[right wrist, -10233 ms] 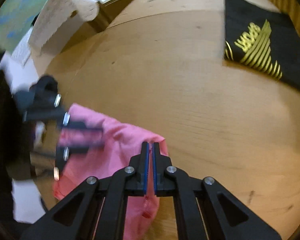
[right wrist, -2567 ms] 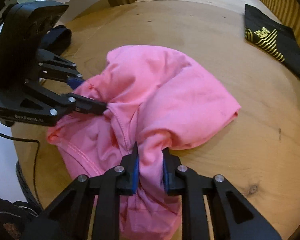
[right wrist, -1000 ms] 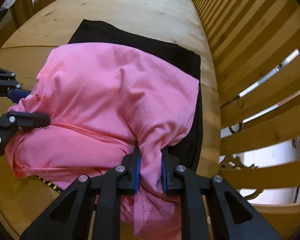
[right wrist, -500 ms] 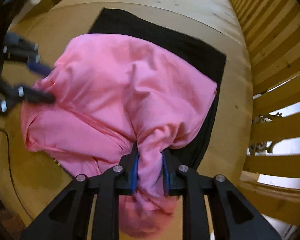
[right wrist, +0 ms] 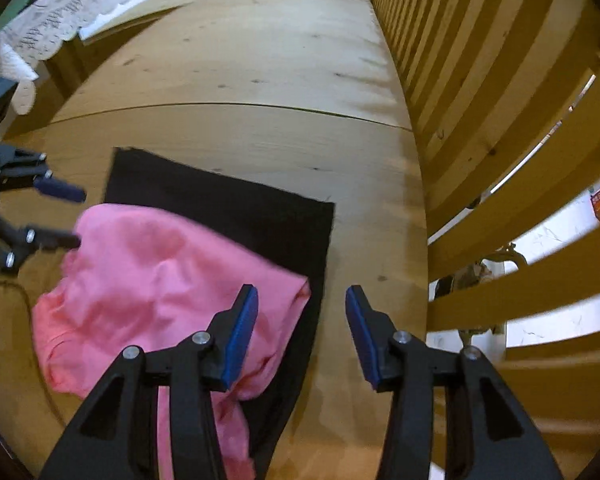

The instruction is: Fold clothes

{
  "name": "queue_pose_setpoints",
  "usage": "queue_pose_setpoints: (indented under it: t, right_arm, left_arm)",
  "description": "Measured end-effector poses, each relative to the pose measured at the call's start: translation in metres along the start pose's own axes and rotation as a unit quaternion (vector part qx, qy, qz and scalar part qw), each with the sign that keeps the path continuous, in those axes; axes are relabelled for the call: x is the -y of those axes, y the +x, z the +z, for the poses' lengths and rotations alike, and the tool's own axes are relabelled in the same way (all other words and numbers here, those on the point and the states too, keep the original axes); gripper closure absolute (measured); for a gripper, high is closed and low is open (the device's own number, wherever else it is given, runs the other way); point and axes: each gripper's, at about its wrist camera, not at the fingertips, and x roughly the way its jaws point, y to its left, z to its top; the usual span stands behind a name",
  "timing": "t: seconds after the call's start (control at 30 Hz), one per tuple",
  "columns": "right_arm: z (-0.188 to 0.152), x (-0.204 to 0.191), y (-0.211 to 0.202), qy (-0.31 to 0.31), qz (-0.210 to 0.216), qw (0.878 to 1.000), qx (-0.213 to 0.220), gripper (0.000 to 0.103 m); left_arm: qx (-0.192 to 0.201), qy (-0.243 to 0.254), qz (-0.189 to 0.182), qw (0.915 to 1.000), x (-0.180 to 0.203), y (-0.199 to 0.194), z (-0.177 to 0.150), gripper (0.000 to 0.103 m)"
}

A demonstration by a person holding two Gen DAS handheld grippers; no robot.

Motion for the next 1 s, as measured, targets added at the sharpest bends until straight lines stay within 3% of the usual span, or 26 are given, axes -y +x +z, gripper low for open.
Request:
queue_pose_setpoints:
  t: [0.23,0.53,0.63,0.67,0.83,1.0]
  right_arm:
    - [0.012,0.009,0.027,0.029,0.047,0.998,-0.016,0.058]
    - [0.004,-0.013,0.043,0.000,0.036,0.998,-0.047,0.061]
    - [0.002,-0.017,0.041,-0.002,0.046,0.998,-0.037,0.086]
    - [0.001,-0.020,0.040,-0.007,0.043,0.999,-0.032,0.089]
    - [-0.007,-0.032,0.031,-0.031,0.030,0.999,-0.011,0.092]
    - [-0.012,-0.031,0.006,-0.029,0.030,0.999,0.023,0.092]
  left_arm:
    - [-0.017,0.023,0.018,0.9994,0.010,0.020,0.005,0.056]
    - [-0.020,0.038,0.024,0.9988,0.022,0.034,0.003,0.056]
    - [-0.012,0.049,0.026,0.9984,0.028,0.035,0.001,0.061]
    - [-0.008,0.054,0.027,0.9982,0.030,0.035,0.000,0.065]
    - [0.019,0.086,0.059,0.9943,0.050,0.026,-0.004,0.089]
    - [0.048,0.107,0.097,0.9884,0.069,0.012,-0.003,0.091]
